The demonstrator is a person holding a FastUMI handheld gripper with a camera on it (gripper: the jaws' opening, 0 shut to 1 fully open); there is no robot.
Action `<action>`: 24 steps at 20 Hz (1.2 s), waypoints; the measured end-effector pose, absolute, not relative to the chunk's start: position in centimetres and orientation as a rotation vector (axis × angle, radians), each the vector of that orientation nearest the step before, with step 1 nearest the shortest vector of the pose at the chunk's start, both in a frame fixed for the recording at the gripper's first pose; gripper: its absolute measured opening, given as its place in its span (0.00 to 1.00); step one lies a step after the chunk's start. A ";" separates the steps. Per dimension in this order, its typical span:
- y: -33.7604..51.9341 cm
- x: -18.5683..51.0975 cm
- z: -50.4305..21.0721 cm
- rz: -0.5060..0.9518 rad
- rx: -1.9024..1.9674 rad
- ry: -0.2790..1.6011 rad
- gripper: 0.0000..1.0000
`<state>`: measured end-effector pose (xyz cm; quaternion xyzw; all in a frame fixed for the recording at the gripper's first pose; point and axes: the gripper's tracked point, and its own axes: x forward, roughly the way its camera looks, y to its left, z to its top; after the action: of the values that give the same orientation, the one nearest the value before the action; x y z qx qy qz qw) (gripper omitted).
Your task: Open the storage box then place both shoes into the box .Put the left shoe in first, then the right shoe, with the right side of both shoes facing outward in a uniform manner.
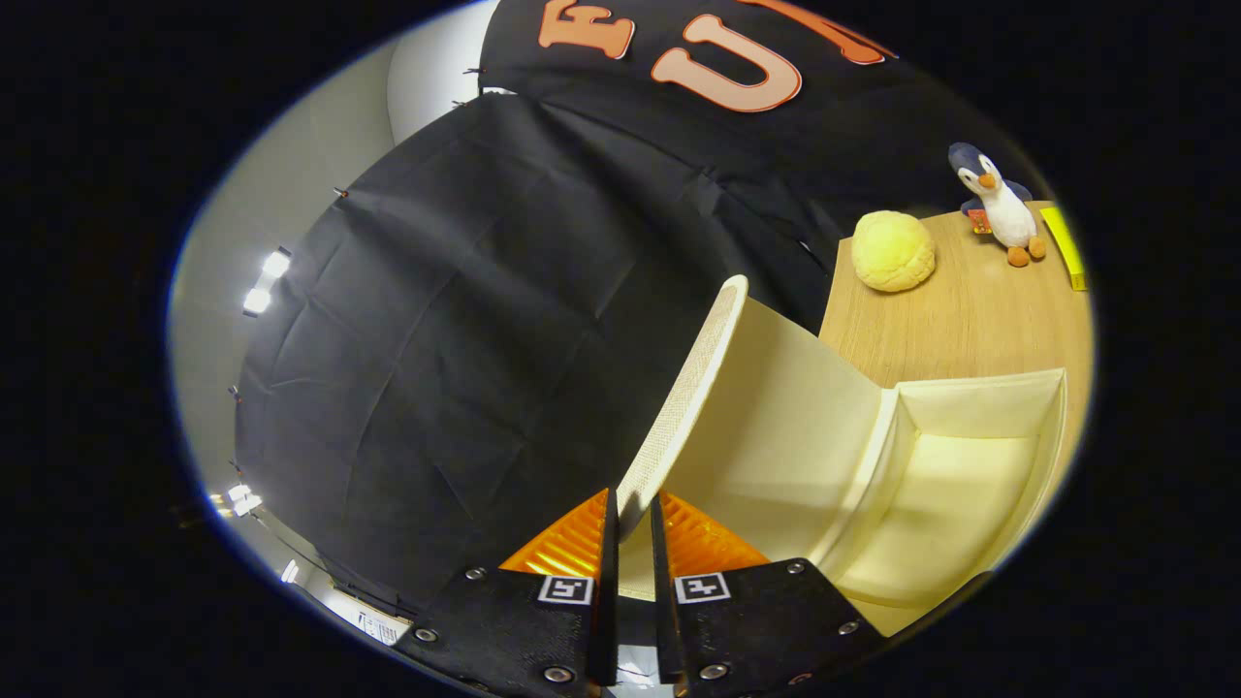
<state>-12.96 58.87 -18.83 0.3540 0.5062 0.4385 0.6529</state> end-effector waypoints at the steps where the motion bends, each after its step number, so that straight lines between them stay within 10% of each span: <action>1: 60.1 -13.1 -18.9 0.988 0.785 1.161 0.17; 9: 58.4 -13.2 -20.3 0.947 0.636 1.120 0.71; 24: 28.6 -12.3 -31.9 0.551 0.172 0.941 0.85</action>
<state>-12.25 28.65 -31.94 0.0818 0.4468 0.2618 0.8516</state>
